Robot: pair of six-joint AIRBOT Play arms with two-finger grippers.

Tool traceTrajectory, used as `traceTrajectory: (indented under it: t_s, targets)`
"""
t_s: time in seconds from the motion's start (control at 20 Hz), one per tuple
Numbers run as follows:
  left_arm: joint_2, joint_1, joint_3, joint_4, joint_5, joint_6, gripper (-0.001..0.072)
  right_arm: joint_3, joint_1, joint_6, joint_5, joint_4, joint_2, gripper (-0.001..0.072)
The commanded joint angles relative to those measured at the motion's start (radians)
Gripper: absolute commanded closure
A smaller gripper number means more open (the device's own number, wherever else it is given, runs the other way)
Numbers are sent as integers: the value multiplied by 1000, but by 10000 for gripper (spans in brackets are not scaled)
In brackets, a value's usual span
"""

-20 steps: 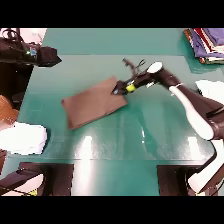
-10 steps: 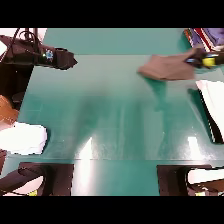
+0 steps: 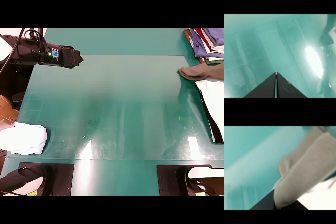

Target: Fold the shirts.

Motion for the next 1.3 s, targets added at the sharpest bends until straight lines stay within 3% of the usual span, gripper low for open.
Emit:
traceTrajectory:
  t_s: [0.0,0.4,1.0,1.05,1.15,1.2,1.25]
  targets:
    - [1,-2,0,0,9,-2,679,114,-34,0,-9,51,1,696]
    - [1,-2,0,0,6,2,679,293,-110,51,240,-8,29,696]
    - [1,-2,0,0,-2,5,679,-338,-397,74,333,-343,455,693]
    - [1,-2,0,0,-4,10,679,-397,-422,74,334,-375,481,662]
    - [1,-2,0,0,-13,15,678,-487,-464,74,337,-429,515,297]
    - [1,-2,0,0,-18,18,679,-519,-489,74,335,-441,528,194]
    - [1,-2,0,0,-23,24,679,-539,-509,73,332,-435,537,145]
